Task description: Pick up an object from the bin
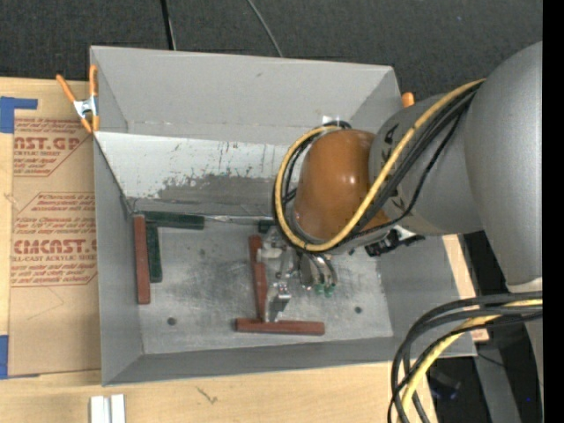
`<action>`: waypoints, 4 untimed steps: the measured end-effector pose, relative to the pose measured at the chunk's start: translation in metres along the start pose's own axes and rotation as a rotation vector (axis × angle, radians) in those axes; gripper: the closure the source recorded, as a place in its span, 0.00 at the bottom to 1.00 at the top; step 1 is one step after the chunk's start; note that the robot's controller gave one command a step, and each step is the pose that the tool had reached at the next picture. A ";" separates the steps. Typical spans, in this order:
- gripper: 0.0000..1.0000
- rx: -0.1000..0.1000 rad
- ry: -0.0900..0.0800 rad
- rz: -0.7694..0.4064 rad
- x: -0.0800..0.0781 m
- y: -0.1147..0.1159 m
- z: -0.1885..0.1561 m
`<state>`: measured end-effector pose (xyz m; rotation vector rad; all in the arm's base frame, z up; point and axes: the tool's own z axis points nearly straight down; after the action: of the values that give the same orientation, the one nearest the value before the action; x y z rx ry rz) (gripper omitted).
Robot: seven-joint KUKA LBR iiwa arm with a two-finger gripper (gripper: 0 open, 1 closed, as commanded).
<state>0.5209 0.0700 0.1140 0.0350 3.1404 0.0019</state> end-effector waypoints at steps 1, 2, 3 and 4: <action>1.00 -0.007 -0.047 0.049 0.007 0.009 0.032; 0.00 -0.004 -0.009 0.045 0.016 0.011 0.037; 0.00 -0.004 -0.010 0.045 0.016 0.011 0.038; 1.00 -0.002 -0.008 -0.145 0.005 -0.052 0.039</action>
Offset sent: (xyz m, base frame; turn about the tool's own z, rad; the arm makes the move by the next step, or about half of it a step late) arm 0.0000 0.0000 0.0000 0.0000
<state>0.5145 0.0186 0.0750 -0.1921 3.1271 0.0048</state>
